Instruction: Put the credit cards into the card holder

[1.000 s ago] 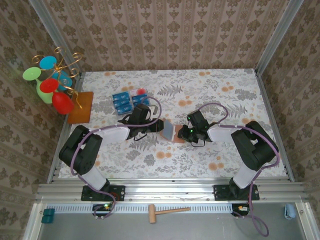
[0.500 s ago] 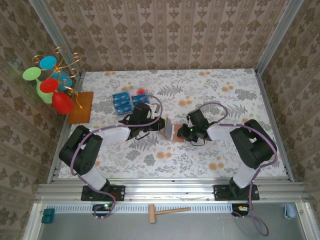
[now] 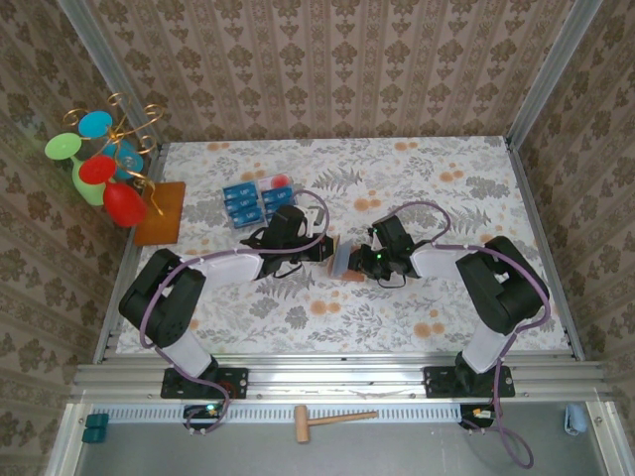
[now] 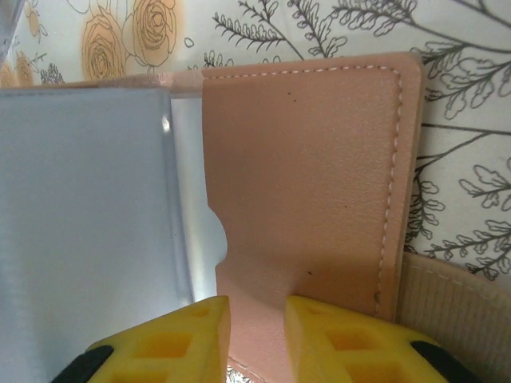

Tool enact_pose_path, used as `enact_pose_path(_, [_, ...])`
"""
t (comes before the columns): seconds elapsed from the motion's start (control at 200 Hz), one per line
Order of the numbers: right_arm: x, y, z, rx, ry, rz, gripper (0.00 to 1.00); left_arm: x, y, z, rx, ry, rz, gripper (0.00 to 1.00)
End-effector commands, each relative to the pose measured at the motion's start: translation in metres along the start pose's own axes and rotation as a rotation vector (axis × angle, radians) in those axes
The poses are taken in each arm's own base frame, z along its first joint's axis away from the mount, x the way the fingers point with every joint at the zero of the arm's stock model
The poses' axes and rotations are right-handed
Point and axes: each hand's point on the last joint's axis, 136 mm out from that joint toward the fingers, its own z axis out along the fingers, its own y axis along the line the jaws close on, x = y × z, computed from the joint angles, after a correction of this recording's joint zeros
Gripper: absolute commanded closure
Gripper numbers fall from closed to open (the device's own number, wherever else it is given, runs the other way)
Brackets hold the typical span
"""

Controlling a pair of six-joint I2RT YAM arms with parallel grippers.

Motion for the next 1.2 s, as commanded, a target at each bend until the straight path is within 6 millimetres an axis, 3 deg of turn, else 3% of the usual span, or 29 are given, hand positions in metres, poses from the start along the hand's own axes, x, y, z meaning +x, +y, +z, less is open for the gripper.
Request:
enact_pose_path(0.0, [0.006, -0.055, -0.011, 0.208, 0.018, 0.043, 0.69, -0.003, -0.006, -0.006, -0.025, 0.004, 0.012, 1.00])
enact_pose_path(0.175, [-0.012, -0.059, -0.037, 0.261, -0.027, 0.032, 0.64, -0.006, -0.006, -0.011, -0.080, 0.016, 0.035, 1.00])
enact_pose_path(0.325, [-0.020, -0.054, -0.057, 0.270, -0.074, 0.015, 0.53, -0.007, -0.006, -0.015, -0.106, 0.009, 0.041, 1.00])
enact_pose_path(0.51, [-0.025, -0.056, -0.069, 0.297, -0.102, 0.007, 0.49, -0.013, -0.014, -0.017, -0.106, 0.004, 0.059, 1.00])
enact_pose_path(0.855, [-0.020, -0.021, -0.059, 0.155, -0.081, -0.024, 0.53, -0.019, -0.032, -0.012, -0.105, 0.023, 0.087, 1.00])
enact_pose_path(1.195, [-0.016, -0.047, -0.033, 0.237, -0.031, 0.001, 0.63, -0.010, -0.040, 0.020, -0.089, 0.082, 0.083, 1.00])
